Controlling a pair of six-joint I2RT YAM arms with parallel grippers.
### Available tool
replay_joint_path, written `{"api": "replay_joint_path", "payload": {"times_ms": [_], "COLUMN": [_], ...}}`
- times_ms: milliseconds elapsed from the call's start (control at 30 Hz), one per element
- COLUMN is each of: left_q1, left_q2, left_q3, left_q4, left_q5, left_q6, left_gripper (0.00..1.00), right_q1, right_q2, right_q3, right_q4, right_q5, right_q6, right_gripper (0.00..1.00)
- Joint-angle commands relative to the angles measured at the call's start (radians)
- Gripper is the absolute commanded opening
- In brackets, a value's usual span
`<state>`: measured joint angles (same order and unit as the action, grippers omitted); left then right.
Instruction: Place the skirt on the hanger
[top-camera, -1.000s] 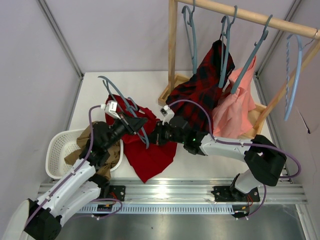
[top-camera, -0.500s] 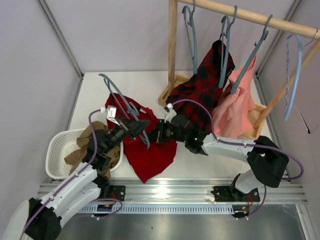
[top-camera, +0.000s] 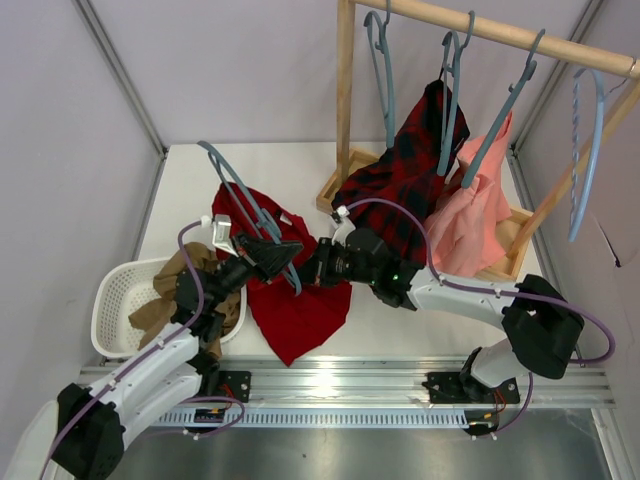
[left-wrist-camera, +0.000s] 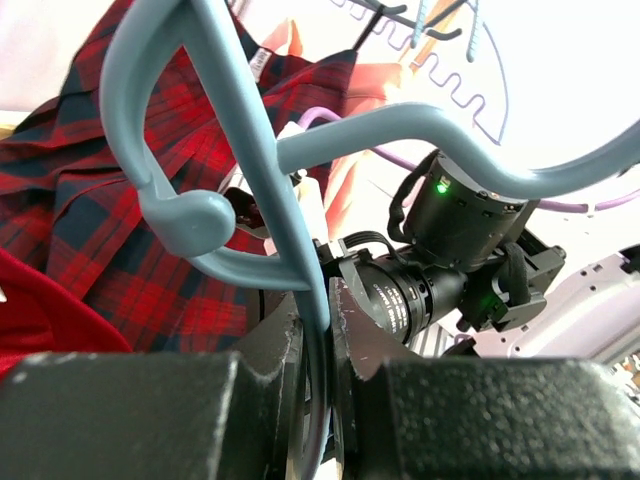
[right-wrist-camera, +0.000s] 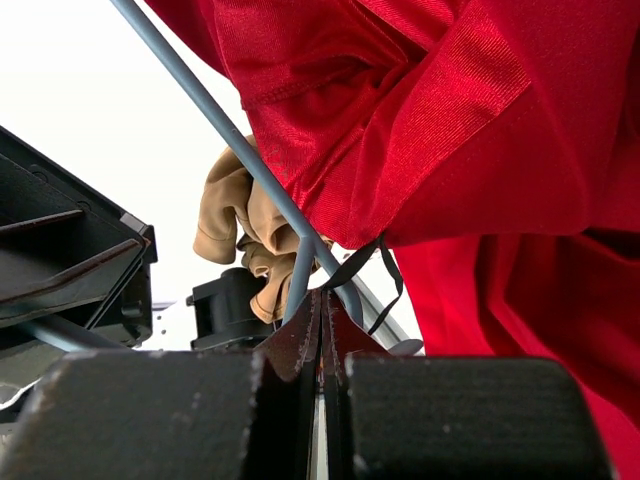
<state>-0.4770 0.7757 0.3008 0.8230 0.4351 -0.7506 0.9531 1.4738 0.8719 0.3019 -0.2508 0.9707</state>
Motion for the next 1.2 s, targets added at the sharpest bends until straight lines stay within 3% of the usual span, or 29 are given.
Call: {"api": "replay_joint_path", "payload": {"times_ms": [0, 200, 400, 933, 1167], "left_q1": [0.009, 0.002, -0.018, -0.043, -0.046], "left_q2": [0.025, 0.065, 0.043, -0.030, -0.056], "left_q3": [0.000, -0.029, -0.045, -0.051, -0.028], "left_q4": [0.241, 0.387, 0.372, 0.358, 0.326], "left_q5": [0.053, 0.062, 0.036, -0.004, 0.001], "left_q6": [0.033, -0.073, -0.050, -0.138, -0.150], "left_gripper": [0.02, 0.02, 0.03, 0.02, 0.02], "right_q1": [-0.001, -0.001, -0.004, 0.015, 0.019], "right_q2": [-0.050, -0.018, -0.004, -0.047, -0.041], "right_q3": [0.035, 0.045, 0.061, 0.110, 0.130], "right_q4": [0.014, 0.016, 0.016, -0.245, -0.268], "right_q5": [-0.027, -0.030, -0.035, 0.245, 0.272], "right_q6": [0.010, 0.019, 0.057, 0.034, 0.017], "right_gripper": [0.00, 0.00, 0.00, 0.00, 0.00]}}
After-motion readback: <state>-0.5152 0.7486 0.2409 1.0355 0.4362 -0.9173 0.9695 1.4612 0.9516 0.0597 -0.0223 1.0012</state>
